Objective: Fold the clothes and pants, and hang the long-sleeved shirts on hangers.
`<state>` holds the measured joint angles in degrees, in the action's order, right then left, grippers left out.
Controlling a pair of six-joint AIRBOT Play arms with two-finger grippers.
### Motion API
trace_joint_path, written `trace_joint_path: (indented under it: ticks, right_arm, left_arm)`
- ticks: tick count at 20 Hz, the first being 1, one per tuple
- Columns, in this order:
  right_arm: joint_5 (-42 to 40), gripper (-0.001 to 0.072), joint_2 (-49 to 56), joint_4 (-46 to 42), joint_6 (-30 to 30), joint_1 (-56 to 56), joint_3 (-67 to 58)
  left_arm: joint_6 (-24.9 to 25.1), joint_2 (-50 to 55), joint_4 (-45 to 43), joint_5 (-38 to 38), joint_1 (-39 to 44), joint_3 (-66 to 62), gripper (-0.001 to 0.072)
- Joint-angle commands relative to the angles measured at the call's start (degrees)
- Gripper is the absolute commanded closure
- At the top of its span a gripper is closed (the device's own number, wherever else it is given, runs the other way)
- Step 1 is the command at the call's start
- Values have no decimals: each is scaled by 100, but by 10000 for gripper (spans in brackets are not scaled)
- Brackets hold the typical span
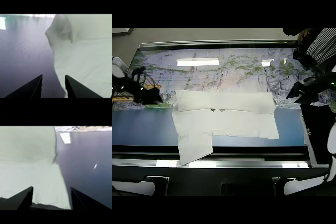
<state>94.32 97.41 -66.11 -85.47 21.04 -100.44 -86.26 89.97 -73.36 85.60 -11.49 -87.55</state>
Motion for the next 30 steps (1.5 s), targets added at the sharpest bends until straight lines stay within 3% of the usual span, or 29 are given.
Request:
trace_joint_path:
  ticks: [1,5,9,13,26,29,30]
  right_arm:
    - [-96,176,-673,396,114,417,898]
    - [-555,178,-1283,431,195,315,2002]
    - [-702,183,-1700,494,192,293,2592]
    - [-688,183,-1956,538,188,293,2747]
    - [-756,184,-2181,695,114,293,2750]
    - [-909,184,-2175,704,195,293,2750]
    - [-990,184,-2162,750,201,293,2750]
  left_arm:
    - [254,-1403,603,-492,-597,2343,376]
    - [533,-2428,1091,-1172,-688,4701,376]
    - [1268,-2566,1773,-1733,-688,5748,376]
    - [1709,-2564,2052,-2059,-686,6050,376]
    - [1773,-2260,2203,-2415,-22,6078,407]
    - [1840,-2249,2201,-2417,-22,6078,681]
    - [1882,-2249,2201,-2415,-22,6078,685]
